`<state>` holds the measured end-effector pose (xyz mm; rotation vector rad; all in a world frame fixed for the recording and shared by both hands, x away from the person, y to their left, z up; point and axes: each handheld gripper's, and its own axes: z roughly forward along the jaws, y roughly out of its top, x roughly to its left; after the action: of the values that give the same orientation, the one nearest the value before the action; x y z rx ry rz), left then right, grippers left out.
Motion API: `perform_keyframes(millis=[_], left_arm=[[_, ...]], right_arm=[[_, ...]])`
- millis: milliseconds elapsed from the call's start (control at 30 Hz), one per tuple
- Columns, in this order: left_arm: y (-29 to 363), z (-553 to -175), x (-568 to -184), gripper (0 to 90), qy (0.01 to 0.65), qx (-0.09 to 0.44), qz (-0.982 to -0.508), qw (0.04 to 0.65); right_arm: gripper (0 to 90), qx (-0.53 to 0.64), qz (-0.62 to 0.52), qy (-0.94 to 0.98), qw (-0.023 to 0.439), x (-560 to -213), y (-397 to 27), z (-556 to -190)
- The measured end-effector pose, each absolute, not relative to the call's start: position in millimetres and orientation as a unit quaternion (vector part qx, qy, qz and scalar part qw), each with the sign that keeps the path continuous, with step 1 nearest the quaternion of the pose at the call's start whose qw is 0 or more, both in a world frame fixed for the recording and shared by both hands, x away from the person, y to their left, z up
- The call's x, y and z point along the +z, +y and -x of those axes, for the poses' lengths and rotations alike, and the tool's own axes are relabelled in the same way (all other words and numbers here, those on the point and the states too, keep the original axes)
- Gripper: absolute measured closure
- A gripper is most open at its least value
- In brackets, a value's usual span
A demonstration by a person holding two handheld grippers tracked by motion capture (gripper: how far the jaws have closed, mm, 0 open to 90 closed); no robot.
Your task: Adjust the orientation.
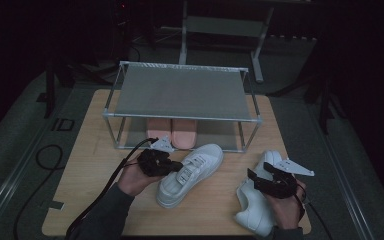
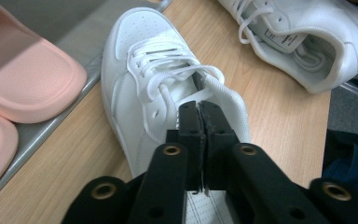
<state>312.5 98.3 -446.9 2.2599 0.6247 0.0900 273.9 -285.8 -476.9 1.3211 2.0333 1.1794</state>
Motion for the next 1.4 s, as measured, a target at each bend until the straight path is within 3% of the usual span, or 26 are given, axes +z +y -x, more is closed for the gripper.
perform_keyframes(millis=[800,1400], left_arm=[[117,-312,-480,90.0,0.272,0.005,-0.906,0.324],[157,-336,-476,89.9,0.345,0.060,-0.883,0.313]], right_arm=[[30.0,0.426,-0.480,0.734,0.221,-477,-288,-274],[30.2,0.426,-0.482,0.733,0.220,-478,-289,-274]])
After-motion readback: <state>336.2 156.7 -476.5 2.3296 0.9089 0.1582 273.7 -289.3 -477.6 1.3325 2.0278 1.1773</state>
